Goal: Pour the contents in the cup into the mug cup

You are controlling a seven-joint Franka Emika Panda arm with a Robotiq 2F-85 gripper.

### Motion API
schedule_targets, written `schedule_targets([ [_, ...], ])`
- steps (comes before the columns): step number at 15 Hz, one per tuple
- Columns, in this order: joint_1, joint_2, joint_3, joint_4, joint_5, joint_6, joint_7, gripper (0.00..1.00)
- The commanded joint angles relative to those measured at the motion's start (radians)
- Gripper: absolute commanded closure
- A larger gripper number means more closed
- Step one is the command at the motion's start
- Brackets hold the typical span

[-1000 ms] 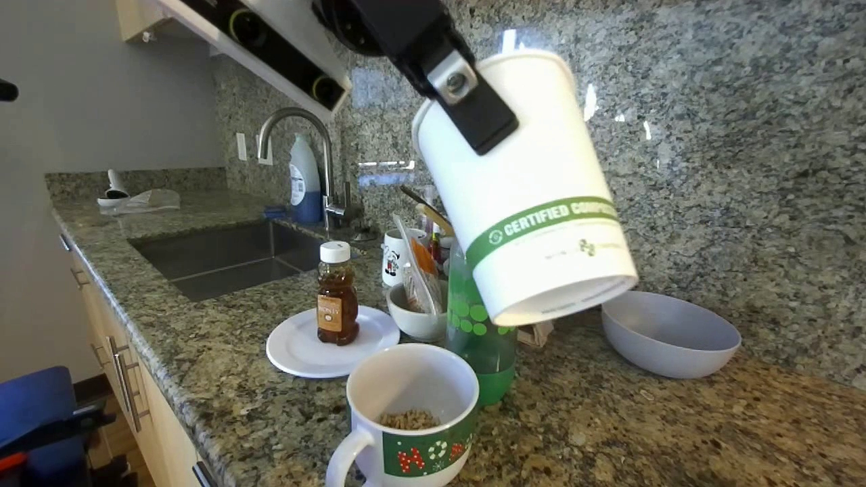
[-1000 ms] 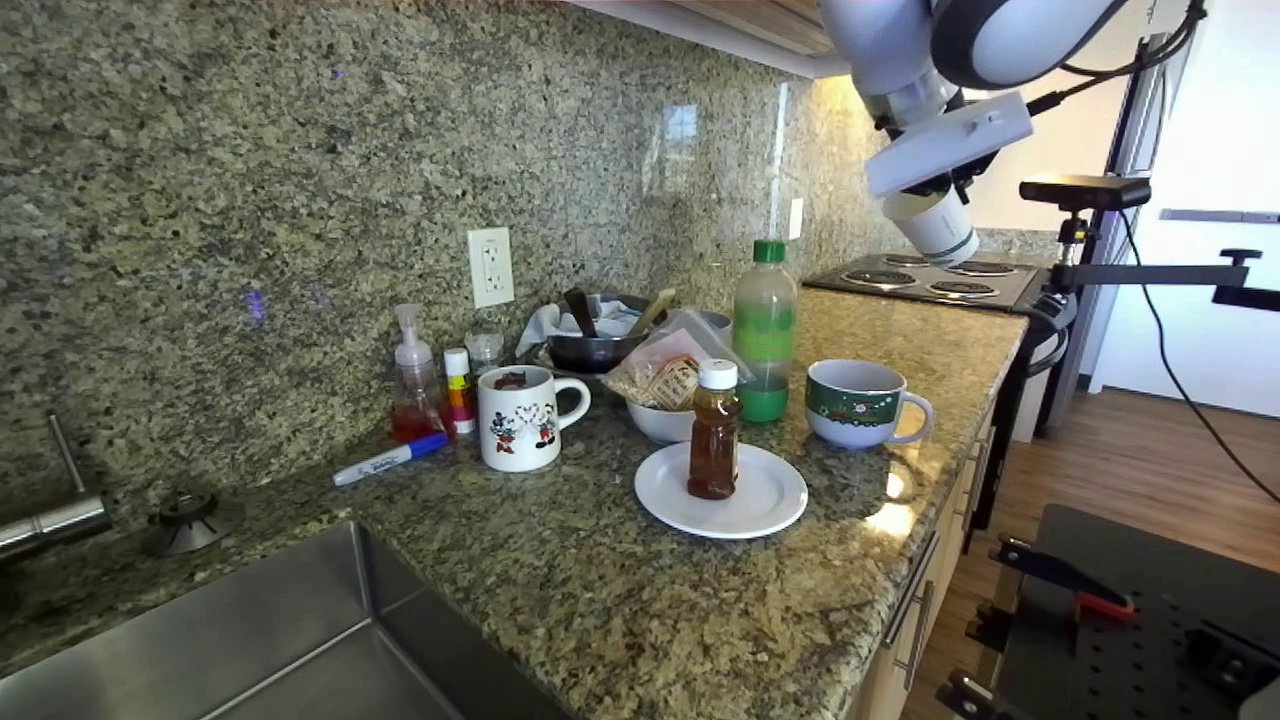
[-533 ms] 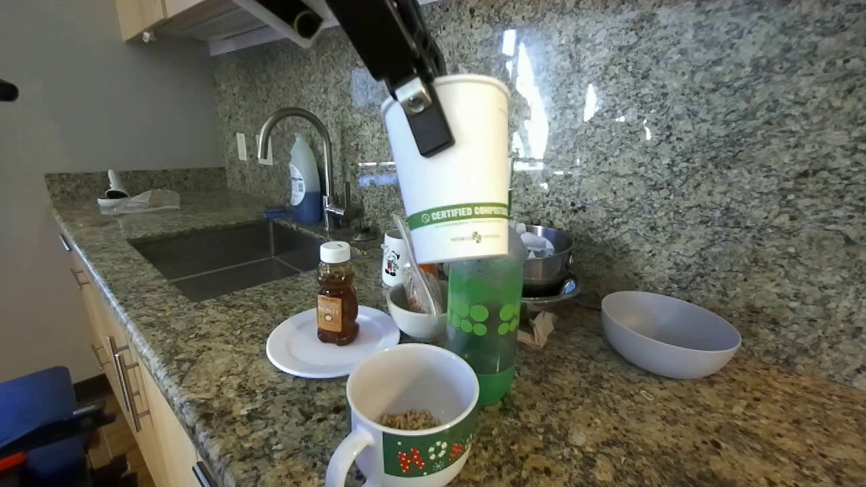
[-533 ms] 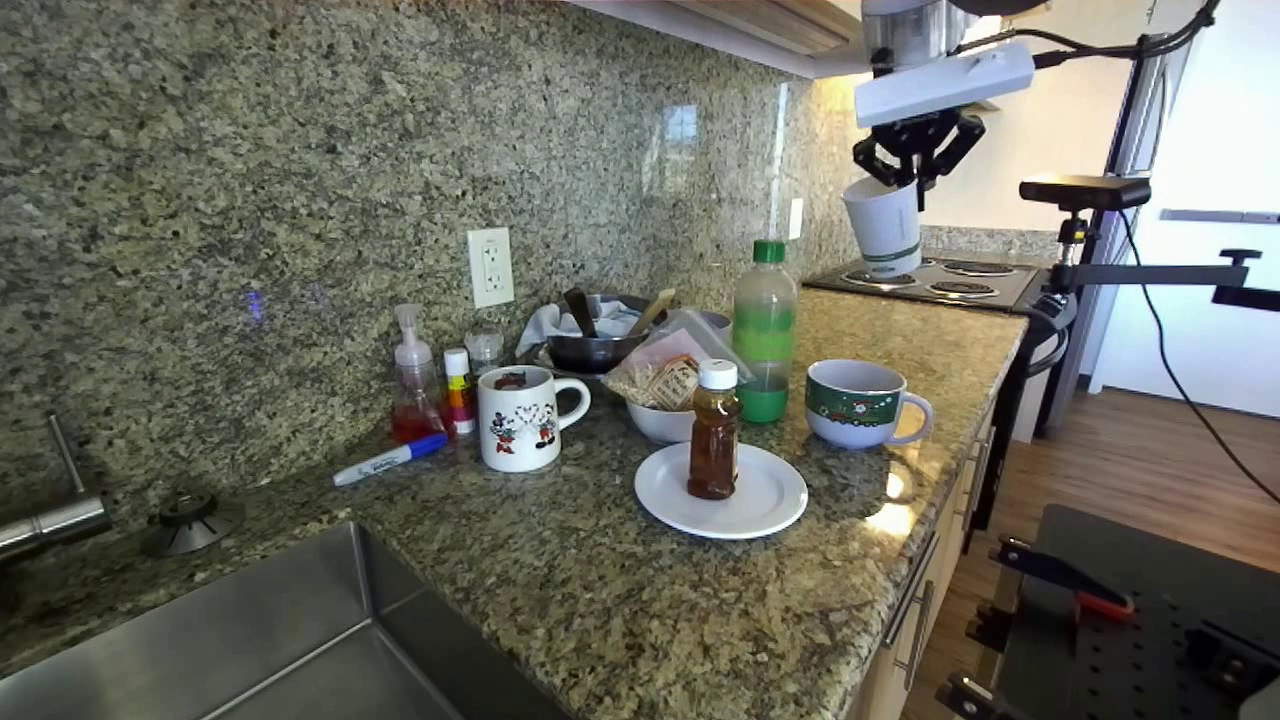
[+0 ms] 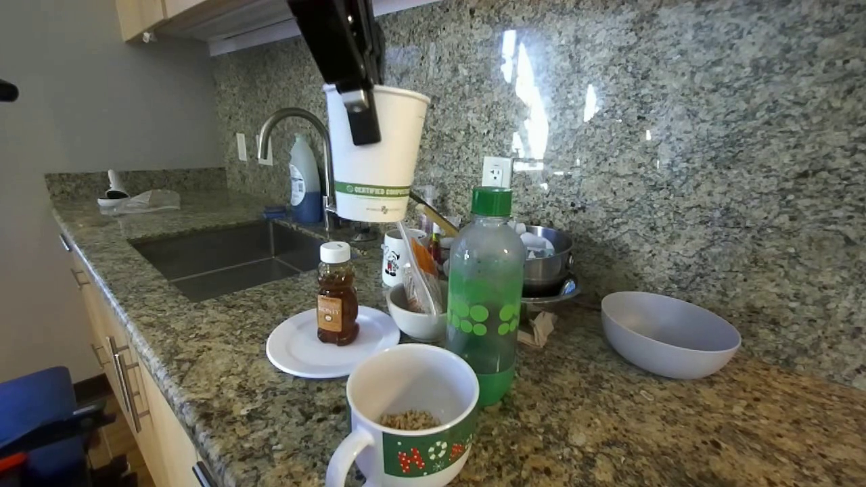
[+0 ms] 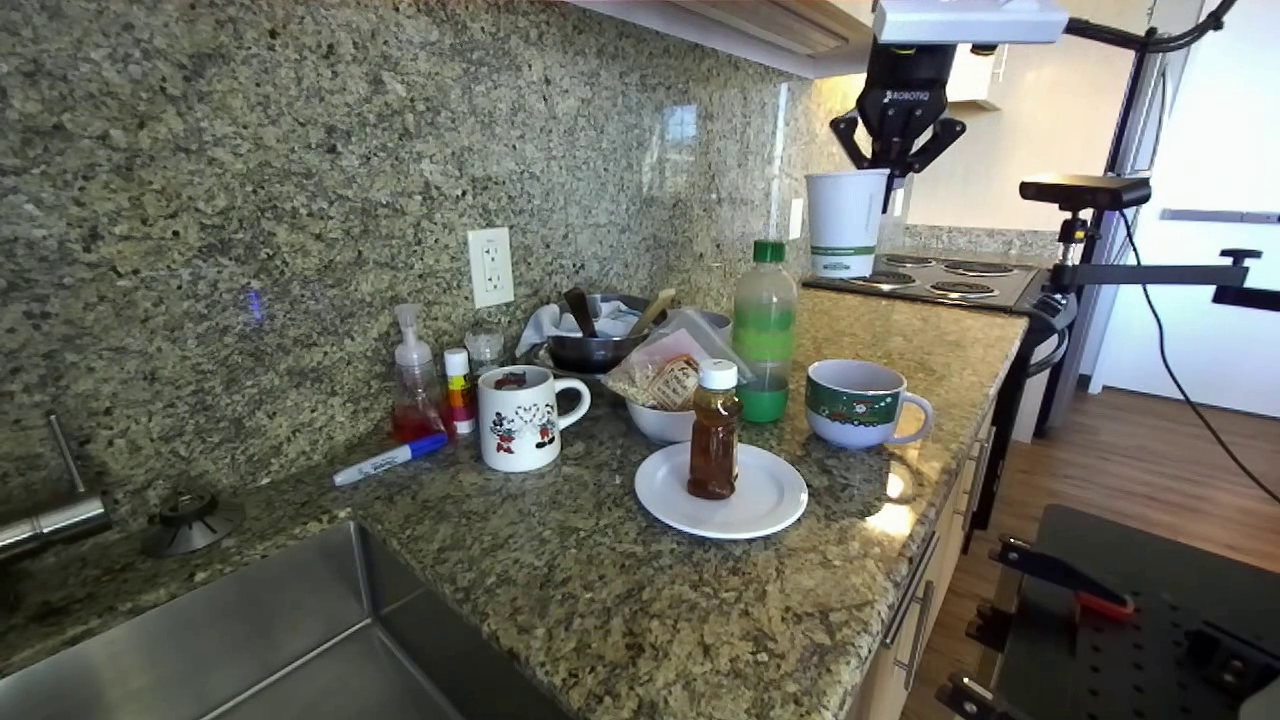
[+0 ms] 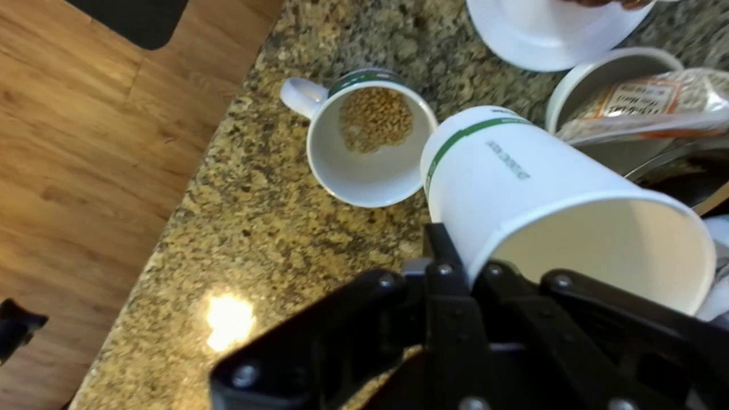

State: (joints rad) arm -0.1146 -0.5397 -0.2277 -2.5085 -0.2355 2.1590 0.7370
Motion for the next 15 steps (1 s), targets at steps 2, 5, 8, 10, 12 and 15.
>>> schedule_targets([
  [2, -0.069, -0.029, 0.063, -0.033, 0.118, -0.001, -0.127, 0.98],
  [5, -0.101, 0.002, 0.099, -0.009, 0.128, 0.0, -0.114, 0.98],
  [8, -0.108, 0.002, 0.107, -0.009, 0.127, 0.0, -0.112, 0.98],
  [10, -0.108, 0.003, 0.107, -0.009, 0.127, 0.0, -0.112, 0.98],
  [12, -0.078, 0.044, 0.099, -0.01, 0.165, 0.043, -0.16, 0.99],
  [15, -0.03, 0.119, 0.118, 0.008, 0.252, 0.107, -0.256, 0.98],
])
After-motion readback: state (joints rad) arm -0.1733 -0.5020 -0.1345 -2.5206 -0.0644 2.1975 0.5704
